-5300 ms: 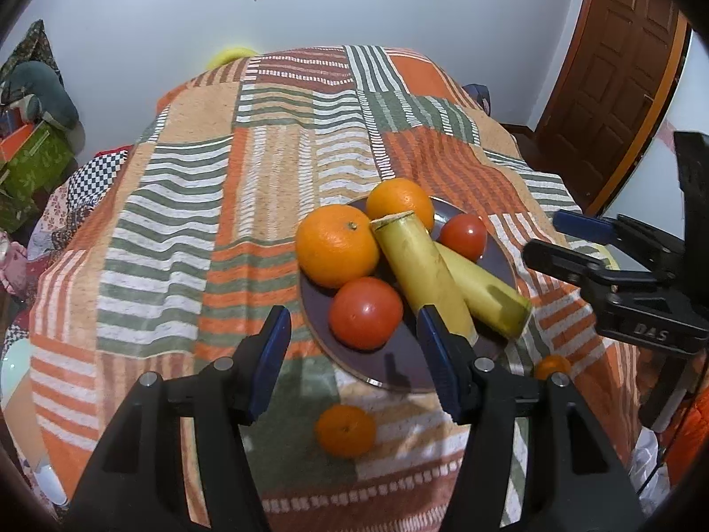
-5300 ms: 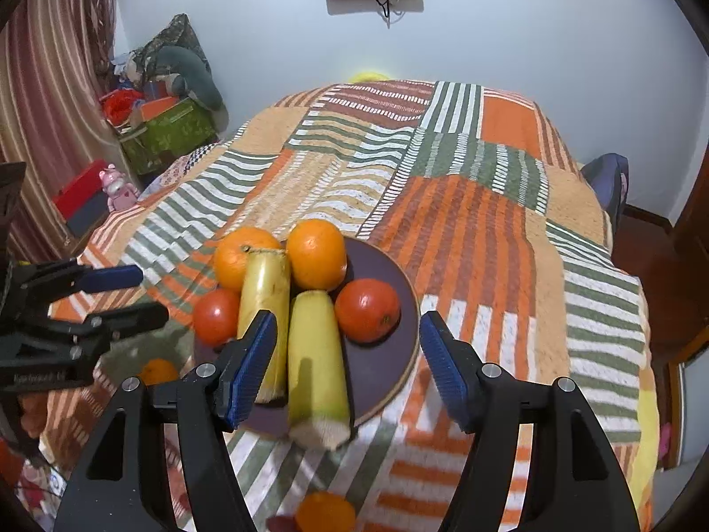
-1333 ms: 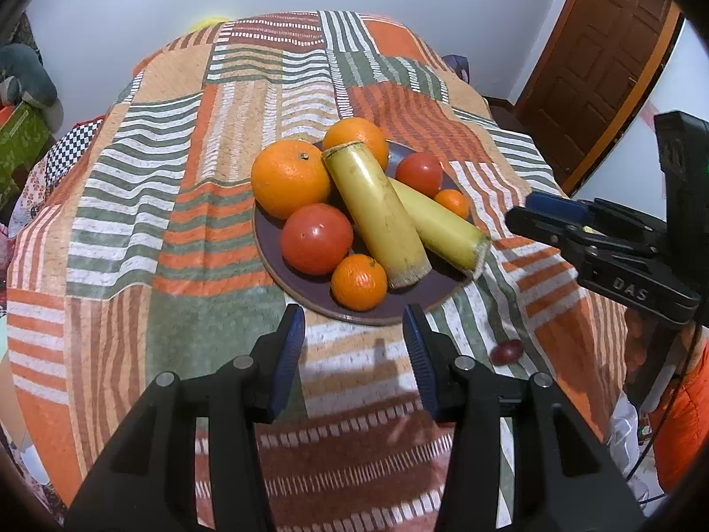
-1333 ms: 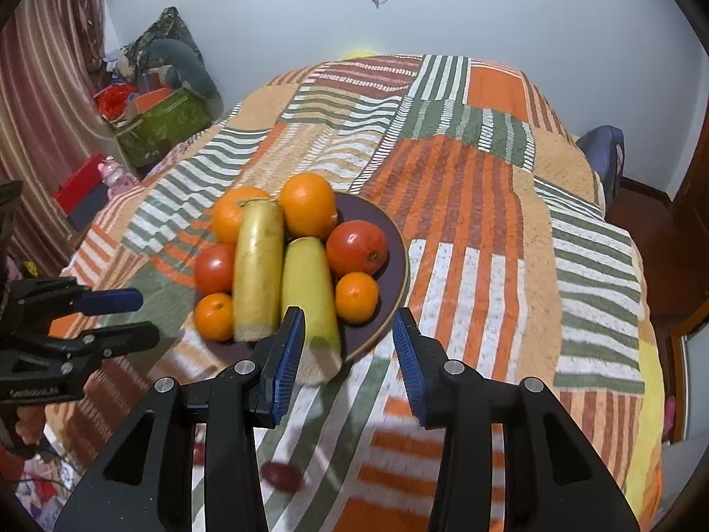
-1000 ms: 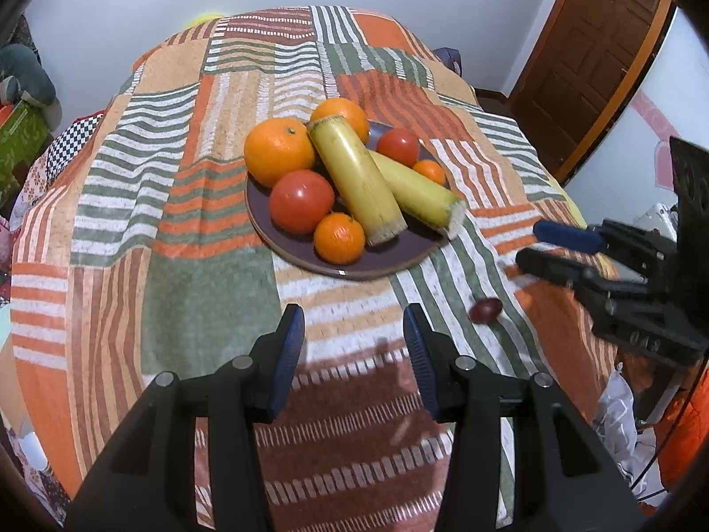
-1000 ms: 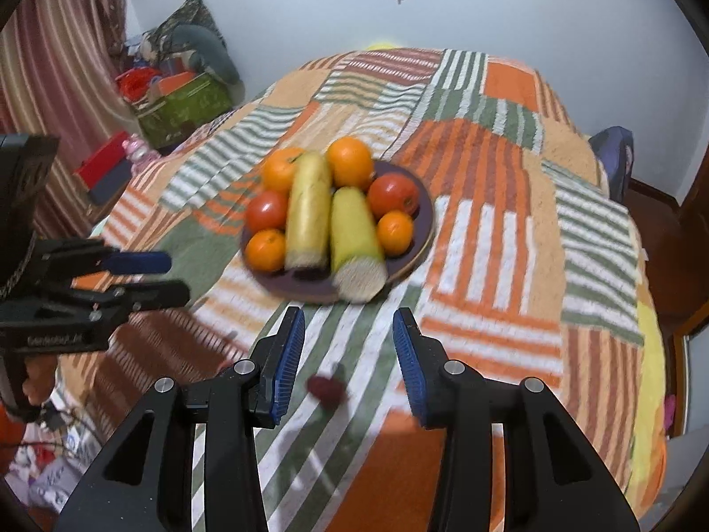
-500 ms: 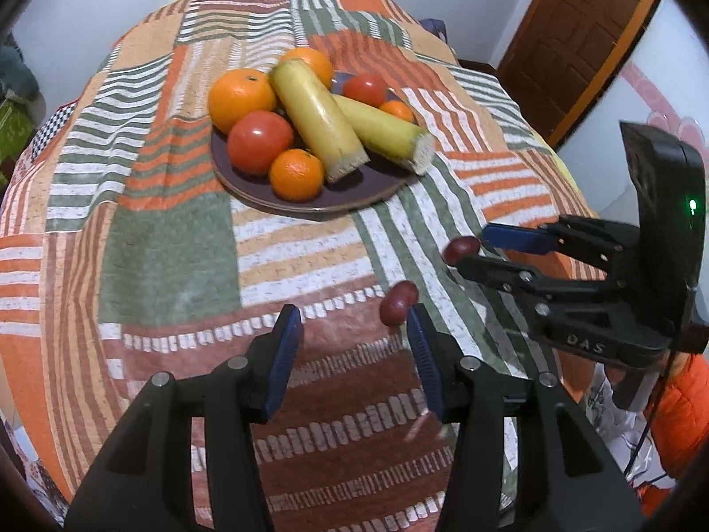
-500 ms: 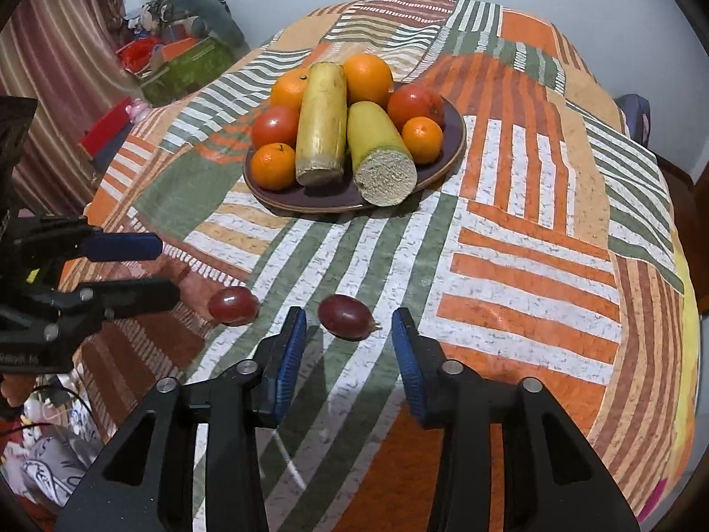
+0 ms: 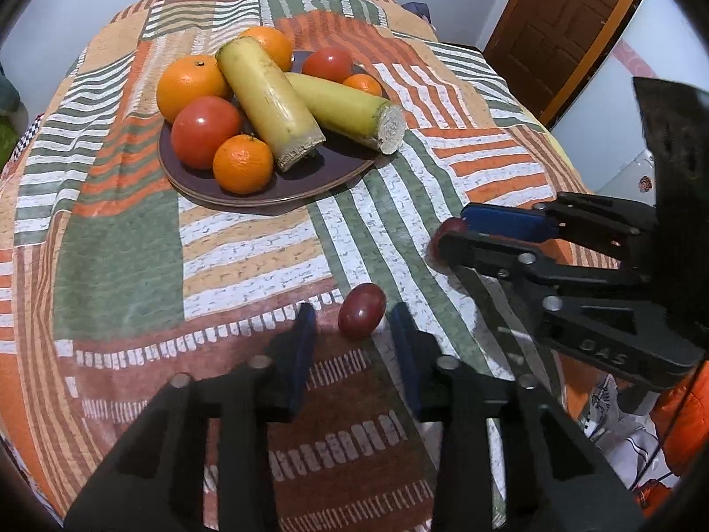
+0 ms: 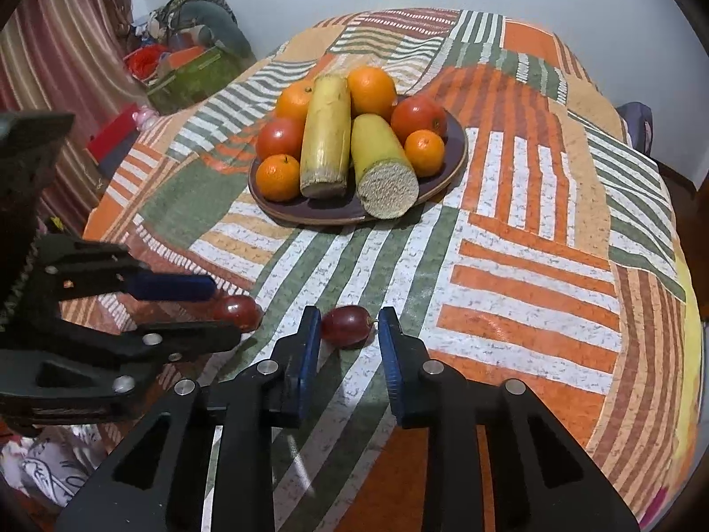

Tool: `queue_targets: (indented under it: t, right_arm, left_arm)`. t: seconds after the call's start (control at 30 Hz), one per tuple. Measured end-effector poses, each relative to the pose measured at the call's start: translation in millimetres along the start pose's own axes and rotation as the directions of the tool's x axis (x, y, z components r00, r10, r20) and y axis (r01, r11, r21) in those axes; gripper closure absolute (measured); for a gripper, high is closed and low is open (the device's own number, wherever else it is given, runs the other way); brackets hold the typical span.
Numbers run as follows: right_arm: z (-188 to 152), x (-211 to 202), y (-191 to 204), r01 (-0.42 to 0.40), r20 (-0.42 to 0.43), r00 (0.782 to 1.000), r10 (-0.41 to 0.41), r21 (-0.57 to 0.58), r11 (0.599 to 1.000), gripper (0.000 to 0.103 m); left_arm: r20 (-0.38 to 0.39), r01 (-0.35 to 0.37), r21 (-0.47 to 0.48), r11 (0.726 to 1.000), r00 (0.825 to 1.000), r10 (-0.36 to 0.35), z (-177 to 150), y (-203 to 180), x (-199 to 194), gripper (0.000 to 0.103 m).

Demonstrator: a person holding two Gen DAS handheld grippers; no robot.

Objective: Organize fruits
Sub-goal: 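Grasp a red grape with the left tool while the right tool grasps another grape, then place both red grapes on the purple plate and open both tools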

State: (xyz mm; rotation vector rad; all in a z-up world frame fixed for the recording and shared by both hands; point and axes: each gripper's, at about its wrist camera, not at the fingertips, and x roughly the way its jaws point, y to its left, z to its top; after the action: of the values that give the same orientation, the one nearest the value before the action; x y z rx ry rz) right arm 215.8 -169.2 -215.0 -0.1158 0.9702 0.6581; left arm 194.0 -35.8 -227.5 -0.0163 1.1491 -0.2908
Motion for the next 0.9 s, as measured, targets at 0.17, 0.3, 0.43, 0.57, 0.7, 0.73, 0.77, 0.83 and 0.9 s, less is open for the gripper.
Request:
queue_targets:
  t: [0.17, 0.3, 0.43, 0.57, 0.7, 0.73, 0.77, 0.83, 0.9]
  right_arm:
    - [3, -3, -2, 0.004, 0.006, 1.000, -0.004, 0.001, 1.000, 0.085]
    - [2, 0, -3, 0.002, -0.015, 1.000, -0.002, 0.012, 1.000, 0.080]
    - [2, 8, -2, 0.010, -0.029, 1.000, -0.010, 0.012, 1.000, 0.069]
    - [5, 16, 0, -0.001, -0.037, 0.999, 0.001, 0.011, 1.000, 0.069]
    - [7, 20, 7, 0.027, -0.045, 0.999, -0.029, -0.032, 0.999, 0.076]
    - [7, 19, 9, 0.028, -0.045, 0.999, -0.030, -0.040, 0.999, 0.077]
    - [7, 18, 8, 0.023, -0.045, 0.999, -0.025, -0.041, 0.999, 0.077]
    - [8, 16, 8, 0.019, -0.039, 0.999, -0.021, -0.037, 0.999, 0.077]
    - [11, 14, 7, 0.020, -0.025, 0.999, -0.021, -0.033, 0.999, 0.077]
  left_arm:
    - [0.006, -0.004, 0.019, 1.000, 1.000, 0.004, -1, -5, 6, 0.079]
    - [0.021, -0.003, 0.019, 1.000, 1.000, 0.003, 0, -4, 3, 0.082]
    - [0.041, -0.013, 0.003, 1.000, 0.999, 0.013, 2, 3, -2, 0.082]
    - [0.064, -0.022, -0.020, 1.000, 0.998, 0.023, 5, 13, -10, 0.082]
    - [0.074, -0.028, -0.050, 0.998, 0.997, 0.032, 9, 24, -14, 0.082]
    - [0.077, -0.028, -0.054, 0.998, 0.997, 0.032, 10, 26, -15, 0.082]
    - [0.079, -0.028, -0.058, 0.998, 0.996, 0.032, 10, 27, -15, 0.082]
    - [0.086, -0.031, -0.064, 0.997, 0.996, 0.037, 13, 30, -16, 0.082]
    - [0.092, -0.032, -0.070, 0.997, 0.995, 0.039, 16, 32, -16, 0.082]
